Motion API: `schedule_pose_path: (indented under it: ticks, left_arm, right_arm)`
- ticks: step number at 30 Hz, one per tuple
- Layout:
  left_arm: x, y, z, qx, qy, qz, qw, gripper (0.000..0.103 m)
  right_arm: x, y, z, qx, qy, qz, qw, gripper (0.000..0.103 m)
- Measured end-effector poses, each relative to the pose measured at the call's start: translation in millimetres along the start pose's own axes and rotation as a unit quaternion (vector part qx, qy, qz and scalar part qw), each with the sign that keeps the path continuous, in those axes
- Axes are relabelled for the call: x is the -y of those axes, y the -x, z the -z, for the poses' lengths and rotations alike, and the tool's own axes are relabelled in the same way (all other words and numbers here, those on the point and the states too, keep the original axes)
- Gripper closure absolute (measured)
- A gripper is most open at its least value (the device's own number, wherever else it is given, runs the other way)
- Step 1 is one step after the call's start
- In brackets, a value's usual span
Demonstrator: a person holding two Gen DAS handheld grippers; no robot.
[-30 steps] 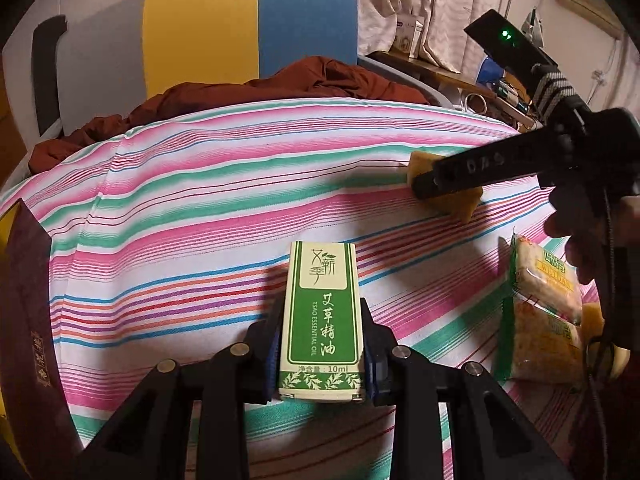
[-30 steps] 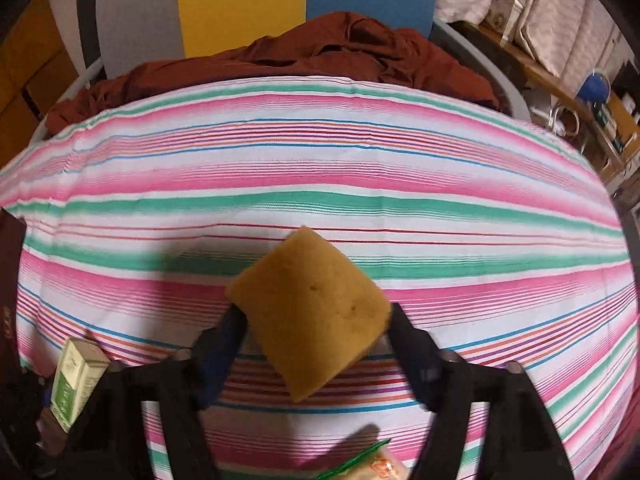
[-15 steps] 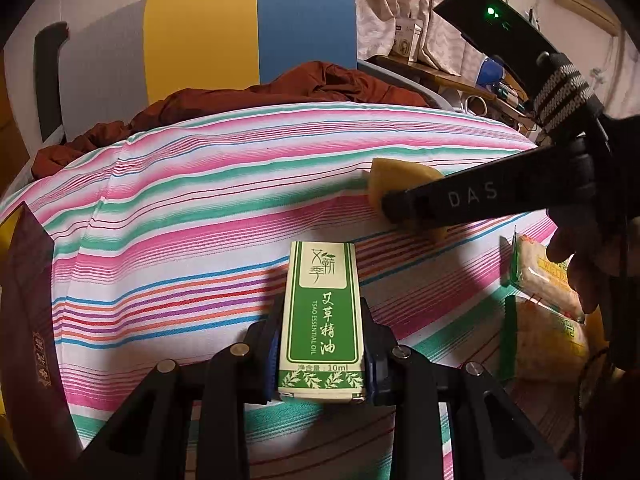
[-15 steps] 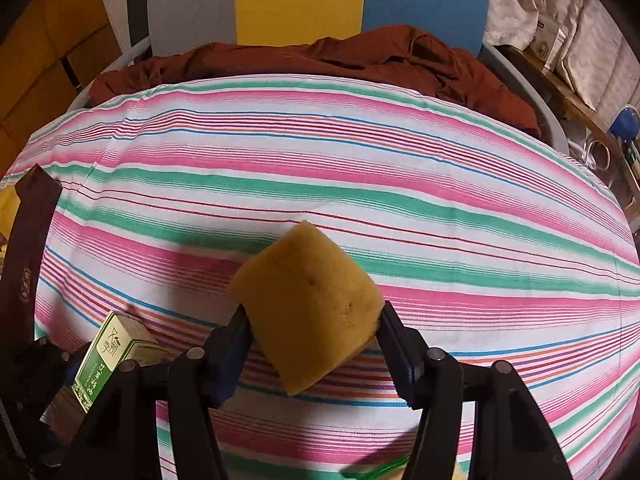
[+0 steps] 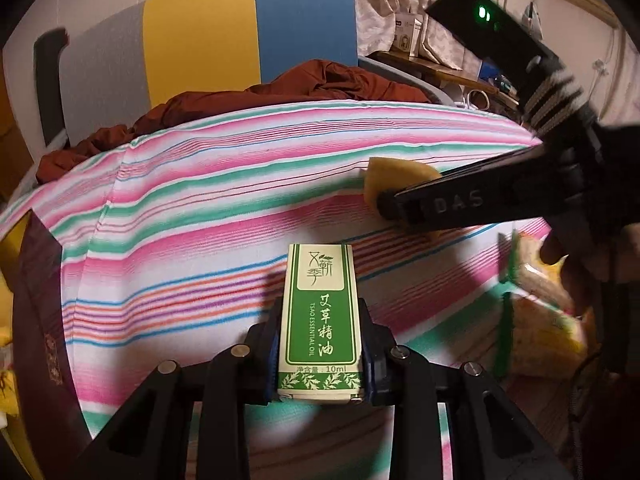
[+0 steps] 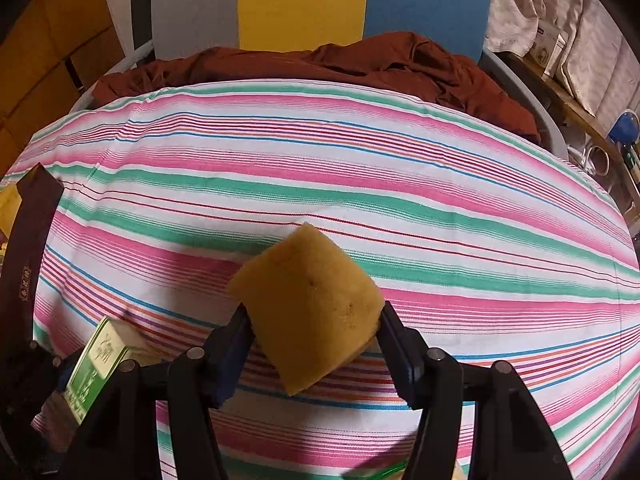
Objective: Organize objects
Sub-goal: 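Carry the green box and yellow sponge toward the gold tray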
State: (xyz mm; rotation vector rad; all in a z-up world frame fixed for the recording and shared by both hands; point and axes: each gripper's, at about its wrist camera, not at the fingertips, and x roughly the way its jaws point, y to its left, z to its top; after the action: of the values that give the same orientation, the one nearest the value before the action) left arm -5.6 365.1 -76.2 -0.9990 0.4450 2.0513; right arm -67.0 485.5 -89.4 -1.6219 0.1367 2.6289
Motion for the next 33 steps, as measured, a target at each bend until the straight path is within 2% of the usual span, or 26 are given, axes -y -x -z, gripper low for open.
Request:
schedule_pose_path:
  ticks: [6,12,17,23,29,33]
  left_arm:
    - [10,48,-3,0.036,-0.025,-0.007,0.999,0.072]
    - [-4,100,-3,0.056,-0.002,-0.013,0.9984,0.072]
    - [-23,133,3,0.067,0.015,-0.033,0.9971,0.072]
    - [-53,169,16,0.085,0.036,-0.056,0.9941,0.072]
    - [-76,188,29,0.094,0.053,-0.076,0.9912,0.072]
    - [-96,196,40,0.096,0.08,-0.082,0.9888,0.072]
  right_arm:
    - [-6,3,0,0.009,0.007,-0.008,1.0,0.042]
    - [-25,7,8,0.01,0.032,-0.011,0.999,0.042]
    - [-42,3,13,0.006,0.06,0.025,0.998,0.042]
    - [-47,6,15,-0.002,0.052,0.036,0.998,0.044]
    - [-60,15,19,-0.006,0.024,-0.005,1.0,0.044]
    - [-81,35,23,0.014,0.013,-0.039,0.999,0.044]
